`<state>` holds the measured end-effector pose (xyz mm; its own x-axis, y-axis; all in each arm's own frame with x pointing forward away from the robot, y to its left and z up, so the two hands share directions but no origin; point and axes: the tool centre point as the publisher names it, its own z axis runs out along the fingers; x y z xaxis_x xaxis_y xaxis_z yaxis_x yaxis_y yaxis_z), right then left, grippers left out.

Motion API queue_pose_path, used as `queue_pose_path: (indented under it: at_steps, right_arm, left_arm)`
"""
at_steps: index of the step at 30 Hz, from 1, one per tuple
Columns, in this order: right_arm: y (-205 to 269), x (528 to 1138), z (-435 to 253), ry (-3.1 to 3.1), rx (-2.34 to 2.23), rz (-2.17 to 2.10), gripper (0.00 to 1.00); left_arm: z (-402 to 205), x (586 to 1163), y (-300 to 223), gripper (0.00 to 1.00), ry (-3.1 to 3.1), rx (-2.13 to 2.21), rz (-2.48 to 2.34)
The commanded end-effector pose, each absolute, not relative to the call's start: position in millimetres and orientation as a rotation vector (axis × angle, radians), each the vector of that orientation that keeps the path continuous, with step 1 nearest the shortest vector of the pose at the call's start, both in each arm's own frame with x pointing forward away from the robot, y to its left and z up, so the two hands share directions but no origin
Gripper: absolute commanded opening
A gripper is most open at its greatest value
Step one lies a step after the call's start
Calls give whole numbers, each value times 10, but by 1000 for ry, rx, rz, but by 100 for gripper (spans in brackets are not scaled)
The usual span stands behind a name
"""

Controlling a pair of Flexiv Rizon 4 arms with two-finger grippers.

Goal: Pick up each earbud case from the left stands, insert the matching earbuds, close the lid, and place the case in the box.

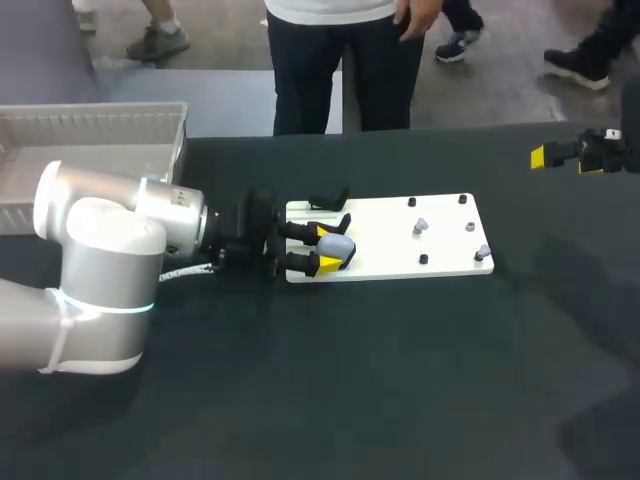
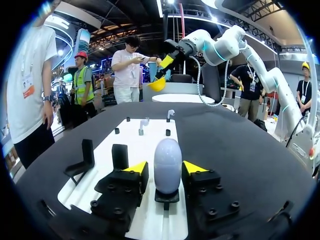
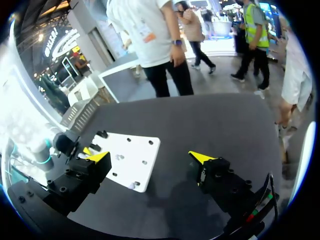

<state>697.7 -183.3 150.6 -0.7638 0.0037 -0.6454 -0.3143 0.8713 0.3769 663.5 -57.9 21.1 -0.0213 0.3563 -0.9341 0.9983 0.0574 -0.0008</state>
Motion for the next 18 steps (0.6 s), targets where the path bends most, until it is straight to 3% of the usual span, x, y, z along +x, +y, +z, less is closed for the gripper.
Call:
queue_pose_path:
  at_steps: [1, 14, 18]
  right_arm:
    - [-1836, 6985, 1496, 2371, -226, 627, 100]
    - [-1836, 6985, 1496, 2371, -226, 627, 100]
    - [-1836, 6985, 1496, 2371, -226, 627, 100]
  left_arm:
    - [200, 6633, -583, 37, 1500, 1419, -978]
    - [180, 6632, -598, 31, 1503, 1420, -987]
    - [189, 6625, -593, 23, 1499, 1419, -985]
